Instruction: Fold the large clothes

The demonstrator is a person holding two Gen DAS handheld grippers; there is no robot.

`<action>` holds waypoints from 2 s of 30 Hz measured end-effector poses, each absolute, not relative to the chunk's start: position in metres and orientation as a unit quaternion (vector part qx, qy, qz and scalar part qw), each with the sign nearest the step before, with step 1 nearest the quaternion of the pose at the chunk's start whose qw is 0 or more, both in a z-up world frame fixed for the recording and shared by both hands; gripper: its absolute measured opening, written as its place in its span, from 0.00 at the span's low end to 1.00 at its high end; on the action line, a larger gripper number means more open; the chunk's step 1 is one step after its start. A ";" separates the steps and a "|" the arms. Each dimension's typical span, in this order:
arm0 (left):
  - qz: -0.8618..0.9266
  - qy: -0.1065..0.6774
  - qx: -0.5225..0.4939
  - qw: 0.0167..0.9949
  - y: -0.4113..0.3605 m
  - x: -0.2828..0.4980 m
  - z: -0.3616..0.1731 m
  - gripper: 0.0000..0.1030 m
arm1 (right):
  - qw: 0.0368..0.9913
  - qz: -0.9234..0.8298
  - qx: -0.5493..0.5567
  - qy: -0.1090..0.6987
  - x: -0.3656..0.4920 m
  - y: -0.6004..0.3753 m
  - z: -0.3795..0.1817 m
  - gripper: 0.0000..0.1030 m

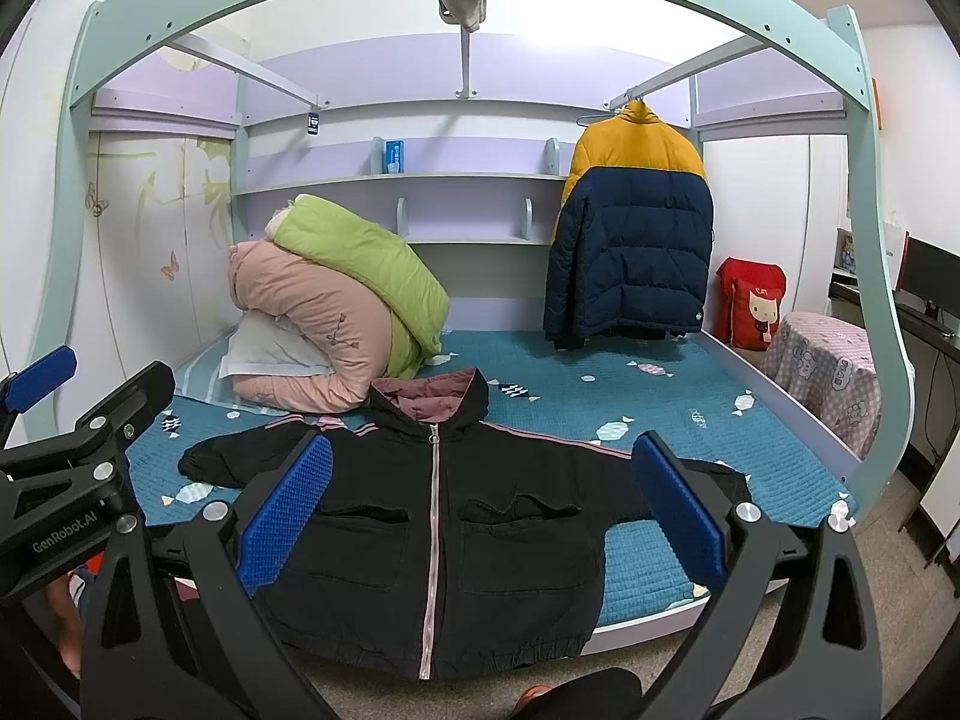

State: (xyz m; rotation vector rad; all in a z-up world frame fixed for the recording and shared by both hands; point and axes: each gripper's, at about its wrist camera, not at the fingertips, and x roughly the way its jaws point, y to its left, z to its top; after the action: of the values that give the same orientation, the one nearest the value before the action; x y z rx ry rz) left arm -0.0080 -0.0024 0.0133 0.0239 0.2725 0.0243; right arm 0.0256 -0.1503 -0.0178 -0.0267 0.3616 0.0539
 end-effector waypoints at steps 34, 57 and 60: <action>0.000 0.143 0.006 0.990 -0.007 -0.010 0.010 0.96 | 0.984 0.017 -0.012 0.177 0.017 -0.158 -0.018 0.93; -0.002 0.149 0.005 0.989 -0.008 -0.009 0.006 0.96 | 0.983 0.017 -0.012 0.182 0.014 -0.158 -0.021 0.93; -0.002 0.148 0.005 0.989 -0.008 -0.009 0.006 0.96 | 0.983 0.017 -0.011 0.183 0.013 -0.159 -0.022 0.93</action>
State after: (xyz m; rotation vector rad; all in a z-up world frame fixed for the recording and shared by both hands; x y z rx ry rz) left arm -0.0085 -0.0084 0.0056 0.0090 0.2975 -0.0042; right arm 0.0130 -0.1586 -0.0219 -0.0219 0.3673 0.0346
